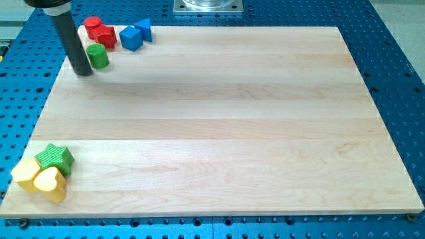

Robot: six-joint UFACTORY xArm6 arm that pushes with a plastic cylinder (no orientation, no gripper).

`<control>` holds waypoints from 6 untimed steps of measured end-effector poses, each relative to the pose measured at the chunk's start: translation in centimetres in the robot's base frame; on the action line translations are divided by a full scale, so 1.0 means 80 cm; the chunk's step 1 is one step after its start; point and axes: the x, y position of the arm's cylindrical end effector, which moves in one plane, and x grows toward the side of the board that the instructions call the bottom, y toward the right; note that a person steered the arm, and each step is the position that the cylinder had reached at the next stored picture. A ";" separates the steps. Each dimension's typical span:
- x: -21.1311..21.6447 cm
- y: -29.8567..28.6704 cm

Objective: Move the green circle to the bottom right of the red star

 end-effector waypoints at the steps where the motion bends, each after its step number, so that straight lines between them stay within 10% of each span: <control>1: -0.030 0.013; 6: -0.031 0.074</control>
